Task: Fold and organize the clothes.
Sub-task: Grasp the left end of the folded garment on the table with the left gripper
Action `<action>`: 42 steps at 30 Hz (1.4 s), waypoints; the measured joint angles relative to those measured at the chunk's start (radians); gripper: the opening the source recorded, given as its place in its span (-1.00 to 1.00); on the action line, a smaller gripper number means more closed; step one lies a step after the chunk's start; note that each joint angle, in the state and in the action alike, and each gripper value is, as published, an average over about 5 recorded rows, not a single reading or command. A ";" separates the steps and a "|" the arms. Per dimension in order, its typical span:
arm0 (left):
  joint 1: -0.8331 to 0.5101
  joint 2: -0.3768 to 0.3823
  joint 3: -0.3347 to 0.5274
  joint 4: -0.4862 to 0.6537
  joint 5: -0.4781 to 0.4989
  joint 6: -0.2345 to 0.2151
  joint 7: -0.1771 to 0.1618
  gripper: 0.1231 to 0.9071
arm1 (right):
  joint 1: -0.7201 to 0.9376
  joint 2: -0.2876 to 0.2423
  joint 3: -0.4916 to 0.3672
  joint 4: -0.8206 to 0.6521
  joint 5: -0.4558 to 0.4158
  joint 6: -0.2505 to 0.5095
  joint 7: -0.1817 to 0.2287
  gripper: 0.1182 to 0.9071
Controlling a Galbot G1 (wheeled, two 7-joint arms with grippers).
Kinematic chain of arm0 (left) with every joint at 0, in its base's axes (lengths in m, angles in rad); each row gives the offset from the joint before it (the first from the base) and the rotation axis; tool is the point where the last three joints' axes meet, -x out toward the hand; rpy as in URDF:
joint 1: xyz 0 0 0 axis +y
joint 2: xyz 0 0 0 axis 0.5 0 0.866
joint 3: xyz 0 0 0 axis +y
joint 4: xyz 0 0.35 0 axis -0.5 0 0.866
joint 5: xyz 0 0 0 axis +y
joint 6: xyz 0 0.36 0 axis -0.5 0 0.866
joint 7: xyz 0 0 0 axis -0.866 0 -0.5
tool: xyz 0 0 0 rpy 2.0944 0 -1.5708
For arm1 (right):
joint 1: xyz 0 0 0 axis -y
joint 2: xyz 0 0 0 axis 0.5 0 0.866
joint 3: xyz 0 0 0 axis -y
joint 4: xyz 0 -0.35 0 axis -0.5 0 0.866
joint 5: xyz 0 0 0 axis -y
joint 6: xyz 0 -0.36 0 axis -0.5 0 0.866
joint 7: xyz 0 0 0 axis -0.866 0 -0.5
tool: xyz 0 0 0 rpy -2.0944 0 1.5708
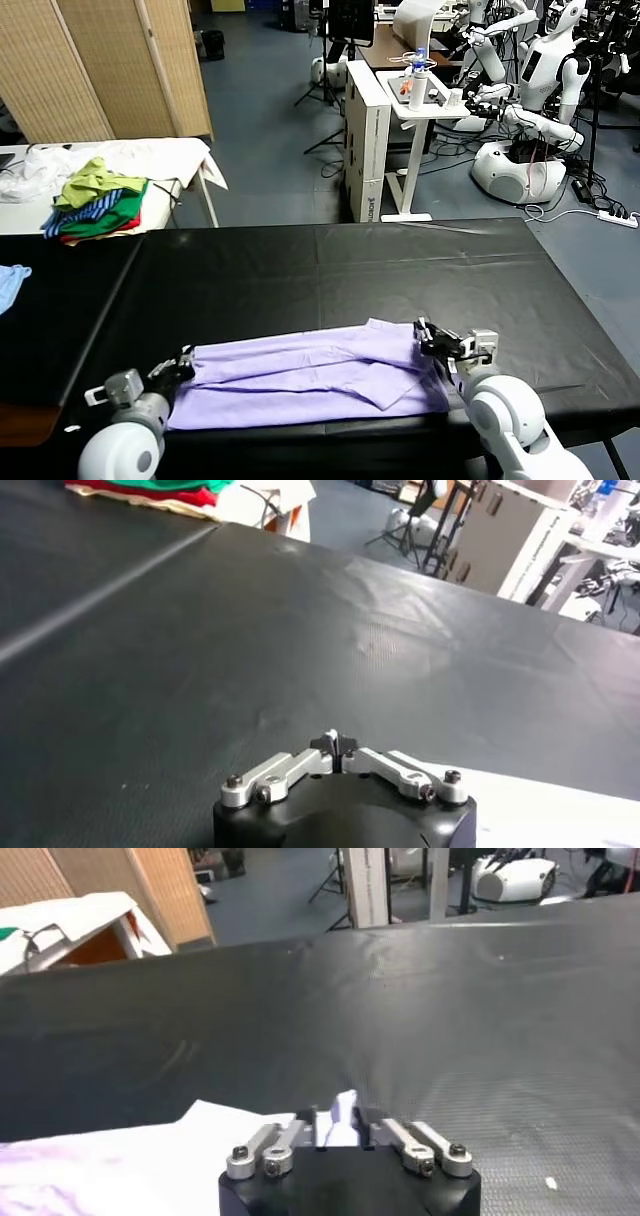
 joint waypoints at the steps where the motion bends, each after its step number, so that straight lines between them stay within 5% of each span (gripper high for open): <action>1: 0.011 -0.003 -0.008 -0.011 0.000 -0.003 0.006 0.46 | -0.011 -0.005 0.012 0.011 0.004 0.001 -0.006 0.96; 6: 0.063 -0.032 -0.044 -0.029 0.011 -0.033 0.068 0.96 | -0.071 -0.023 0.077 0.061 0.025 0.020 -0.036 1.00; 11: 0.114 -0.069 -0.074 -0.025 0.024 -0.070 0.124 1.00 | -0.138 -0.031 0.140 0.106 0.038 0.044 -0.053 1.00; 24: 0.190 -0.125 -0.080 -0.026 0.058 -0.112 0.165 0.94 | -0.187 -0.026 0.177 0.141 0.037 0.050 -0.050 1.00; 33: 0.193 -0.142 -0.058 -0.019 0.096 -0.124 0.182 0.29 | -0.177 -0.025 0.175 0.136 0.035 0.049 -0.048 1.00; 38: 0.190 -0.142 -0.052 -0.018 0.096 -0.122 0.183 -0.39 | -0.167 -0.020 0.167 0.132 0.031 0.049 -0.047 1.00; 42: 0.184 -0.141 -0.049 -0.018 0.079 -0.114 0.183 -0.72 | -0.157 -0.014 0.157 0.130 0.025 0.049 -0.046 1.00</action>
